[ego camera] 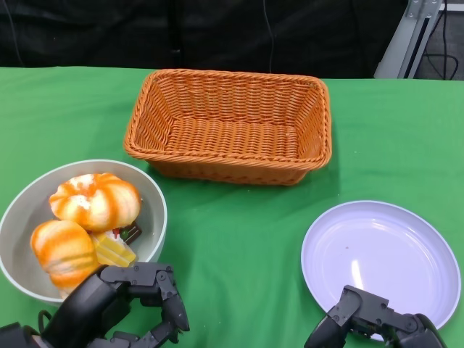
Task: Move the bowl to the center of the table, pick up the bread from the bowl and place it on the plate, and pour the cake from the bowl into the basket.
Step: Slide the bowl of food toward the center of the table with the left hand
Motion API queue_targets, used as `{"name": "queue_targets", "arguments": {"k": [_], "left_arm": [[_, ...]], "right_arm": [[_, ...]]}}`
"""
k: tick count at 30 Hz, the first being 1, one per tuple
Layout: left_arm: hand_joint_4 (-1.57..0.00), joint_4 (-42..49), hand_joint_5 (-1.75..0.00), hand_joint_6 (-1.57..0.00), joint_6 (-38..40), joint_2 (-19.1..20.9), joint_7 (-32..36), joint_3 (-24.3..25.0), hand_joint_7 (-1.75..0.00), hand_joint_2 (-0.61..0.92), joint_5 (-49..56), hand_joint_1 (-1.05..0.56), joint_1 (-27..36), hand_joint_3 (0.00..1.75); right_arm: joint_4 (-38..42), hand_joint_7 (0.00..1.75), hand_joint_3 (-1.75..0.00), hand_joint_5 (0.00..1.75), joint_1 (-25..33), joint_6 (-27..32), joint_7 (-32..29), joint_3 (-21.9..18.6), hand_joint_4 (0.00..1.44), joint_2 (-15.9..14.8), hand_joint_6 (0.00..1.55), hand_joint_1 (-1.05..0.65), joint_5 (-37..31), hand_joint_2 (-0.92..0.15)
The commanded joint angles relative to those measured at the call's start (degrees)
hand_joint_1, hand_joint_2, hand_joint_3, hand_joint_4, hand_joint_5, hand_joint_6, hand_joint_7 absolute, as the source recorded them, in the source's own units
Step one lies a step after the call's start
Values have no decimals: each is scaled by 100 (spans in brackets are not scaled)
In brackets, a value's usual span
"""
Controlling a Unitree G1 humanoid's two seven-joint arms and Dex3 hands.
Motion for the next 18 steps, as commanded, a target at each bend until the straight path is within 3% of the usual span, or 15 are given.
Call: {"name": "queue_targets", "arguments": {"k": [1, 18], "left_arm": [[-78, 76, -149, -84, -78, 55, -36, 14, -114, 54, 28, -3, -84, 106], [-78, 85, -150, -85, -37, 69, -43, 17, -113, 55, 15, -2, -97, 103]], "right_arm": [[39, 132, -63, 153, 8, -39, -36, -4, 77, -33, 70, -25, 5, -69], [63, 133, -63, 154, -24, -28, -30, -14, 77, -29, 69, -25, 42, -69]]}}
